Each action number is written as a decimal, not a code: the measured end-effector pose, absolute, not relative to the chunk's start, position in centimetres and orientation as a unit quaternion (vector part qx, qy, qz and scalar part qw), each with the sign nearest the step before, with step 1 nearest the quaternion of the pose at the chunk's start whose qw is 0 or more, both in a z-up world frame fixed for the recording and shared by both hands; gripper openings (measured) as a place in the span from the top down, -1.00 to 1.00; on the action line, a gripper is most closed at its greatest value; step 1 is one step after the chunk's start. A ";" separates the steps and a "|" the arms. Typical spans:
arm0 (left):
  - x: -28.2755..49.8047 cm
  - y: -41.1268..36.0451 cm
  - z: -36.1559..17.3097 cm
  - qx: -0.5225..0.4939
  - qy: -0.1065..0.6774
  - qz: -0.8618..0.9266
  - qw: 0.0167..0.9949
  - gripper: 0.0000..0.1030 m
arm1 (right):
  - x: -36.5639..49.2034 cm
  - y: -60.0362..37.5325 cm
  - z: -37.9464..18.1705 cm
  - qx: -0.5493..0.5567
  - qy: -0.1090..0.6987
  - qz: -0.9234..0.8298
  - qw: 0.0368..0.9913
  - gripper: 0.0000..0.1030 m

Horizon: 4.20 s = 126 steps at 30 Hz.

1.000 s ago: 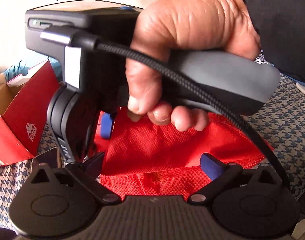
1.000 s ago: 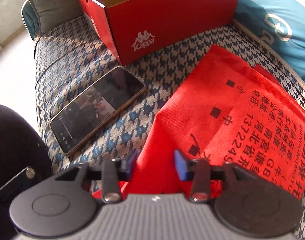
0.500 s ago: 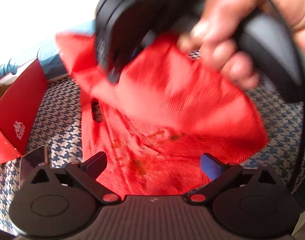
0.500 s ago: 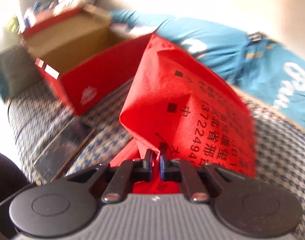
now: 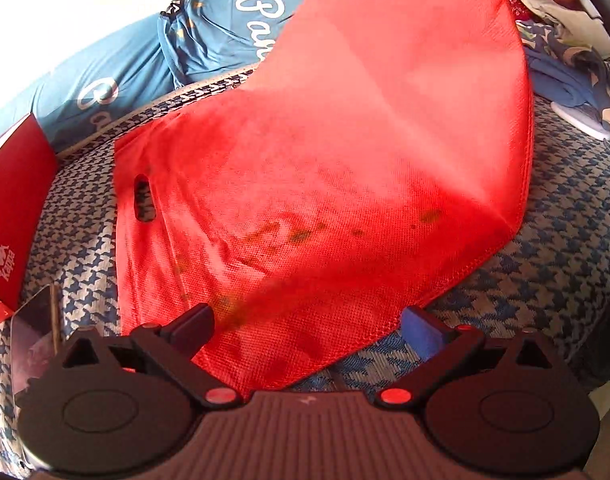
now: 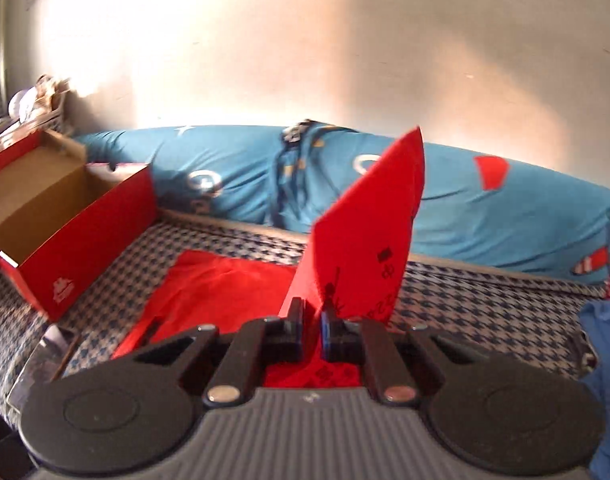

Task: Fold shopping bag
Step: 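Grasp the folded flap with the right gripper and lift it up, then hold the red bag's flap raised upright with the right gripper, then fold the raised flap down over the bag with the right gripper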

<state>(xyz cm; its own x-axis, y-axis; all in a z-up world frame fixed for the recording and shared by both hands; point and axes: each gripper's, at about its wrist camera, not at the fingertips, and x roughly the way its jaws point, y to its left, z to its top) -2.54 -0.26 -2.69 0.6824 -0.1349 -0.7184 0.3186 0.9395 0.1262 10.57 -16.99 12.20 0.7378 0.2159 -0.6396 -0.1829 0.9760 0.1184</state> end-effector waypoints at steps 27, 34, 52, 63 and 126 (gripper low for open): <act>12.3 -4.2 -0.6 0.108 0.317 -0.079 0.939 -0.94 | 11.1 -23.3 7.7 0.095 0.351 0.122 0.924 0.16; 15.7 -5.1 -1.8 0.117 0.321 -0.062 0.938 -0.94 | 10.7 -24.4 7.4 0.111 0.366 0.146 0.912 -0.43; 25.8 -5.7 -1.3 0.111 0.283 0.006 0.953 -0.94 | 9.1 -24.8 6.8 0.058 0.408 0.192 0.891 -0.32; 30.5 -6.6 -1.5 0.105 0.270 0.020 0.957 -0.99 | 9.0 -24.5 6.3 0.059 0.409 0.196 0.889 0.60; -0.2 3.3 -2.3 0.031 0.407 -0.018 0.913 -1.00 | 13.8 -1.6 5.9 -0.007 0.466 0.230 0.854 0.80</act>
<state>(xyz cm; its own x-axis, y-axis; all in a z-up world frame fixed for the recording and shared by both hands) -0.24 3.30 -2.27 0.6684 -0.0084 -0.7438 0.0590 0.9974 0.0418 13.84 -1.64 5.95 0.4600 0.3864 -0.7995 -0.3987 0.8944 0.2029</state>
